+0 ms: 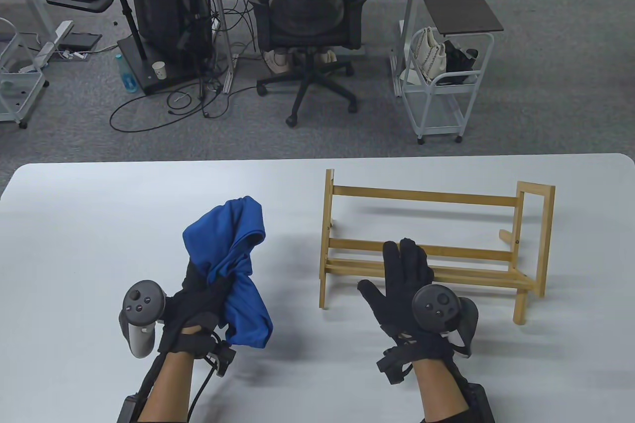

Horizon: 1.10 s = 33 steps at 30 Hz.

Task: Hang t-shirt on book rack

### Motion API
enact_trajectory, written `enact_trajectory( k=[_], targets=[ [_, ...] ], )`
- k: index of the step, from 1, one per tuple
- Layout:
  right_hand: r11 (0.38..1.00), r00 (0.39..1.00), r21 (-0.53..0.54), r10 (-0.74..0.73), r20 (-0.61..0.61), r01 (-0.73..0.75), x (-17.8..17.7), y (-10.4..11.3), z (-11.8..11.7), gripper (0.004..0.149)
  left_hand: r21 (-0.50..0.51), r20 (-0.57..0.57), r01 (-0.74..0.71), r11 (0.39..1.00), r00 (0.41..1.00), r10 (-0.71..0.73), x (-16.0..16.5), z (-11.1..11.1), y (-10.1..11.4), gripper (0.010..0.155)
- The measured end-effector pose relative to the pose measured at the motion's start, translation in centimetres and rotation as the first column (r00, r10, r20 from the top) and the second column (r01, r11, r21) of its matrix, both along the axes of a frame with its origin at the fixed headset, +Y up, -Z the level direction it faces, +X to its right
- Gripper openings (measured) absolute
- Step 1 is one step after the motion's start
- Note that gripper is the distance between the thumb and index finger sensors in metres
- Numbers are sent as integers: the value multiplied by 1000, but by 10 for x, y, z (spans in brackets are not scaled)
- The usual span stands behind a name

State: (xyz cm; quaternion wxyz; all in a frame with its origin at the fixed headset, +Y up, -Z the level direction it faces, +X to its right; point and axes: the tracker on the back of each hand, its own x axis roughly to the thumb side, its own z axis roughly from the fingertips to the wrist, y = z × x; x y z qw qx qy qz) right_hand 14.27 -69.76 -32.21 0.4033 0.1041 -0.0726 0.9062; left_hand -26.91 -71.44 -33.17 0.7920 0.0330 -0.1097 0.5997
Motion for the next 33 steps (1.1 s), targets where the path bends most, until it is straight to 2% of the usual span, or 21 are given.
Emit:
enact_trajectory(
  k=[9,14,22,33],
  targets=[
    [996,996,23,-81,-43,82,-16,9,-3,81,43,28,-56,997,998,55,10,-4,11,75],
    [988,985,36,-149,-87,153,-24,10,-2,81,60,59,-97,993,994,94,22,-4,7,75],
    [990,981,66,-117,-156,128,-44,8,6,82,95,96,-43,995,995,34,48,3,4,75],
    [977,947,26,-201,-250,214,-59,9,9,84,128,183,-28,991,983,4,78,9,6,75]
  ],
)
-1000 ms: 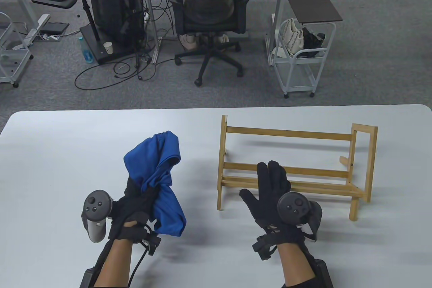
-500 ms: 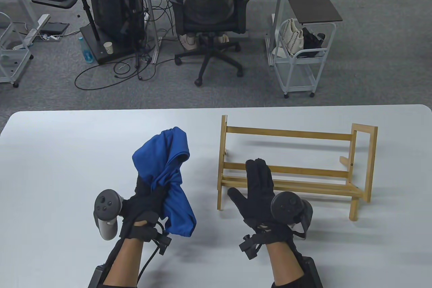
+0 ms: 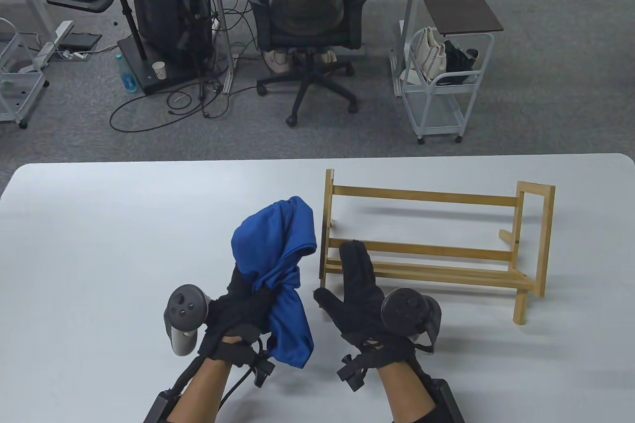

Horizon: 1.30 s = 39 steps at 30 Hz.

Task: Hang t-shirt on book rack

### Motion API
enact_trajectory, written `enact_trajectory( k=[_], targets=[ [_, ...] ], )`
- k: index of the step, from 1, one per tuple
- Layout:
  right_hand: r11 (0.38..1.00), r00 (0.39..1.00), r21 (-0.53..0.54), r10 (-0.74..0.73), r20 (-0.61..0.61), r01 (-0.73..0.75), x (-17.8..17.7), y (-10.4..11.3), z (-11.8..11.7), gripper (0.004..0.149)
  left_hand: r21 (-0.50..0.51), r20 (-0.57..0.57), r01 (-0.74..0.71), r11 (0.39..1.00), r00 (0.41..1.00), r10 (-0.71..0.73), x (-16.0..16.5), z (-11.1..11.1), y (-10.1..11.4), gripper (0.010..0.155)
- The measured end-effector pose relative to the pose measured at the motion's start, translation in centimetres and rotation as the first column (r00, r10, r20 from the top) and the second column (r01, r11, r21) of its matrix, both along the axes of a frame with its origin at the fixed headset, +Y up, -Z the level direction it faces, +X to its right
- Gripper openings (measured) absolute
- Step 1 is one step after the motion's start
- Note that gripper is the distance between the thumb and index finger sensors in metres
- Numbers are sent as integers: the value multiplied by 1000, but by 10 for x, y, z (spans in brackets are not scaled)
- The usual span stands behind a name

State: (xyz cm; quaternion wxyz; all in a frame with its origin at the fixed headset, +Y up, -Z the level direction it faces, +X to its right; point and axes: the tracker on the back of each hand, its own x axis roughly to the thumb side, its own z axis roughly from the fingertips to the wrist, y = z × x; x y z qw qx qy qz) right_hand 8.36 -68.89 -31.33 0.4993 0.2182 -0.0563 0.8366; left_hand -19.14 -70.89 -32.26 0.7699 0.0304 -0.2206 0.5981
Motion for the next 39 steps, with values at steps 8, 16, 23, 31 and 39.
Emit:
enact_trajectory(
  k=[8,16,23,31,39],
  targets=[
    [996,994,-39,-87,-69,85,-6,-2,3,87,26,49,71,997,996,-73,26,6,-5,76],
    [991,986,-74,-120,-113,112,-19,-3,9,89,57,88,143,988,985,-148,47,12,-6,77],
    [991,984,-98,-110,-143,97,-25,-4,10,91,115,63,277,954,956,-286,60,16,-9,81],
    [979,969,-145,-171,-176,146,-21,-7,5,94,181,63,330,926,936,-346,64,21,-5,87],
    [987,978,-115,-132,-162,114,-14,-8,1,93,176,120,296,939,940,-319,64,21,-4,89]
  ],
)
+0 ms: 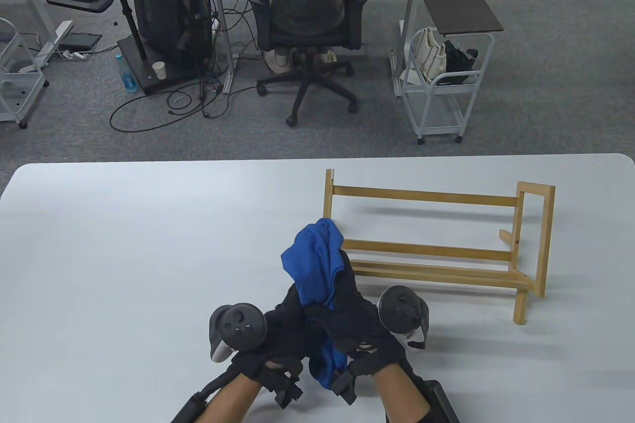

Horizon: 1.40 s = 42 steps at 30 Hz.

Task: Hang t-shirt on book rack

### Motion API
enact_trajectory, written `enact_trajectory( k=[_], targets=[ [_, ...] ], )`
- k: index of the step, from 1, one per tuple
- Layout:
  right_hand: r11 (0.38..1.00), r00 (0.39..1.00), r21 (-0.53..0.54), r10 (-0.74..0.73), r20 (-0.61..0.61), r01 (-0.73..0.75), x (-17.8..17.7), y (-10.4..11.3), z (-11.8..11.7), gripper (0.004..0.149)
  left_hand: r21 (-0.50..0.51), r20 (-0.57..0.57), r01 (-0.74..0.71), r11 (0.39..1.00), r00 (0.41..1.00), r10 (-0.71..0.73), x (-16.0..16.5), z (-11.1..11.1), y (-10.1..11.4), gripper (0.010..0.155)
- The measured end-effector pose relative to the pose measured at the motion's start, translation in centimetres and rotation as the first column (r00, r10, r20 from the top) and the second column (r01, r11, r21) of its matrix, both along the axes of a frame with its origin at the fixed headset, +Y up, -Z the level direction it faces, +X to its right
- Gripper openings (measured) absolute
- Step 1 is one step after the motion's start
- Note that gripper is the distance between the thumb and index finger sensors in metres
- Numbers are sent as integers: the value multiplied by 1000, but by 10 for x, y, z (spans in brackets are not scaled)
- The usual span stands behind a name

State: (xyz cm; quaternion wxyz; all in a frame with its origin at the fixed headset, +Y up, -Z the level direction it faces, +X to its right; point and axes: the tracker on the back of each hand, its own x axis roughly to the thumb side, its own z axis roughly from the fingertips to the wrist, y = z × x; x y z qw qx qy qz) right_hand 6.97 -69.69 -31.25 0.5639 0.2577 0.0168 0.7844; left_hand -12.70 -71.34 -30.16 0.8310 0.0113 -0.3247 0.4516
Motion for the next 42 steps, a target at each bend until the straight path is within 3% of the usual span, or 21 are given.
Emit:
enact_trajectory(
  k=[3,9,19,42],
  targets=[
    [999,999,5,32,20,-32,3,-1,-2,92,-2,11,11,1000,1000,-11,0,0,-1,88],
    [983,986,116,129,108,-141,6,3,0,89,-21,27,0,1000,1000,0,1,0,-1,86],
    [955,964,221,148,222,-197,7,8,6,84,-31,32,3,1000,999,-2,0,-1,-1,83],
    [929,951,298,135,277,-219,13,11,9,80,-61,24,-39,997,999,40,-20,-6,6,71]
  ],
)
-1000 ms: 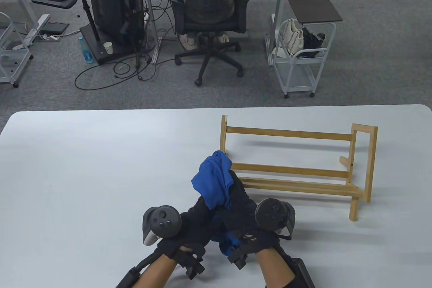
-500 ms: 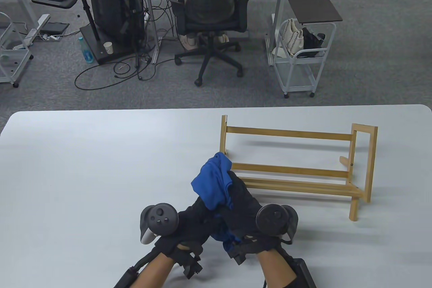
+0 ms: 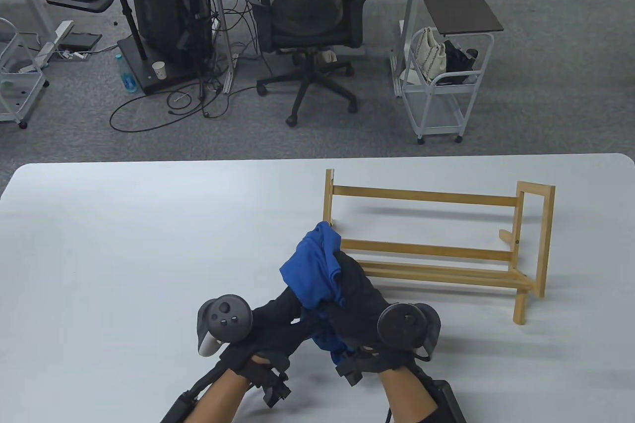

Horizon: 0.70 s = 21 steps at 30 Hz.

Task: Hang t-shirt on book rack

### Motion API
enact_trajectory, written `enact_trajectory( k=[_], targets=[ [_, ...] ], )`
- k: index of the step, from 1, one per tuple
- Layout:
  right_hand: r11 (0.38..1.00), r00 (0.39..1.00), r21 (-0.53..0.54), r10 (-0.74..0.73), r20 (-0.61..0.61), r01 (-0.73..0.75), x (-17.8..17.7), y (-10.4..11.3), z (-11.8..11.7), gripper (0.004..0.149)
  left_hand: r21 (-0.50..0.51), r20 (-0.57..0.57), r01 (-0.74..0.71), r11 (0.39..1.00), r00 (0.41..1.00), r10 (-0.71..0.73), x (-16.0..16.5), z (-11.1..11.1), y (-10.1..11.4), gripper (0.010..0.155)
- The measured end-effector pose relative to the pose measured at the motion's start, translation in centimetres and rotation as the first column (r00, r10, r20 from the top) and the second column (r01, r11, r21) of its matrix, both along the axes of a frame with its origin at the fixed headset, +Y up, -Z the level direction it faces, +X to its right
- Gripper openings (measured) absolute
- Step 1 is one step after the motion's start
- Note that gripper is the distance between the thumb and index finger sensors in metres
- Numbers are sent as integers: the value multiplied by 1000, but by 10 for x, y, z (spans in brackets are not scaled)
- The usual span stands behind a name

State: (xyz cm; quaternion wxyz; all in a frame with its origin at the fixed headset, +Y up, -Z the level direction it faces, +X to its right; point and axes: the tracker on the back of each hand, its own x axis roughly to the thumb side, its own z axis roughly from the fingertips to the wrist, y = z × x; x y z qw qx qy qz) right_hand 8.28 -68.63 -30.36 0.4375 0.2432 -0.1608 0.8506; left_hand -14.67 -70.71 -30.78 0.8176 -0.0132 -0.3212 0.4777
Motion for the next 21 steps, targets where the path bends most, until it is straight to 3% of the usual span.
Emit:
enact_trajectory(
  k=[13,21],
  targets=[
    [999,998,12,-35,56,34,16,8,-2,79,53,-53,40,998,998,-37,-14,2,8,69],
    [997,974,-25,-63,216,70,49,22,-10,79,52,-159,176,983,973,-166,-41,-10,6,68]
  ],
)
